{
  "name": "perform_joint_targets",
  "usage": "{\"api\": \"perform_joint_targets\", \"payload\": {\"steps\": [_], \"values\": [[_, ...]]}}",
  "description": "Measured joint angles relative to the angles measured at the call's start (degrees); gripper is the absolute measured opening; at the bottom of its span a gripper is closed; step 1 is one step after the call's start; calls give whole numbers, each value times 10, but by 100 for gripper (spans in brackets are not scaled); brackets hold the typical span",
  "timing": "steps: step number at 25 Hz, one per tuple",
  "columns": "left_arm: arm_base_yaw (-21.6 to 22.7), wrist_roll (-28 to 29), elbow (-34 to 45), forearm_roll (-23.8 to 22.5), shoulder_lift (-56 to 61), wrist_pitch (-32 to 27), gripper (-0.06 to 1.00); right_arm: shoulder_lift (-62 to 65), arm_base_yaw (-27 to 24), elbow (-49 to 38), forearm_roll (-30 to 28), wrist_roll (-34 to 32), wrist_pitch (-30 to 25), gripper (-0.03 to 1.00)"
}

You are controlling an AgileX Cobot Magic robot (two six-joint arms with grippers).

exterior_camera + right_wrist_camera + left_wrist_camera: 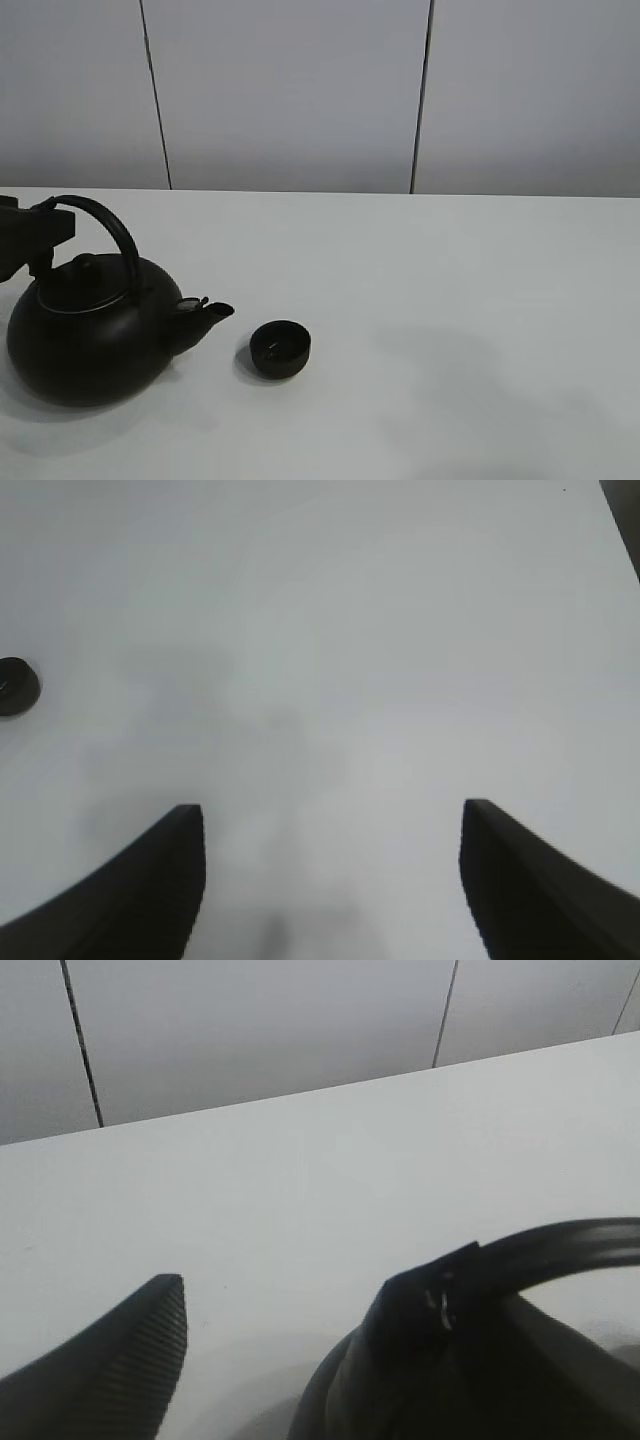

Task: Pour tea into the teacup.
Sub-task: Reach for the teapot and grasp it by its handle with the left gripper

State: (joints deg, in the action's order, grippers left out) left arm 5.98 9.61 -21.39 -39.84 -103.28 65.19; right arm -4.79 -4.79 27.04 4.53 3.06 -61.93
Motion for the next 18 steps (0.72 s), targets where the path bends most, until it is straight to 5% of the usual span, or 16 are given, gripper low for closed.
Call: {"api": "perform_joint_targets", "payload": {"steps": [9, 15, 18], "values": [[-38, 0, -21, 25, -51, 7, 49, 0, 0, 0, 0, 0, 1, 49], [-41, -9, -21, 35, -53, 7, 17, 0, 0, 0, 0, 0, 1, 49], [-40, -13, -21, 46, -53, 3, 14, 0, 0, 0, 0, 0, 1, 49]]}}
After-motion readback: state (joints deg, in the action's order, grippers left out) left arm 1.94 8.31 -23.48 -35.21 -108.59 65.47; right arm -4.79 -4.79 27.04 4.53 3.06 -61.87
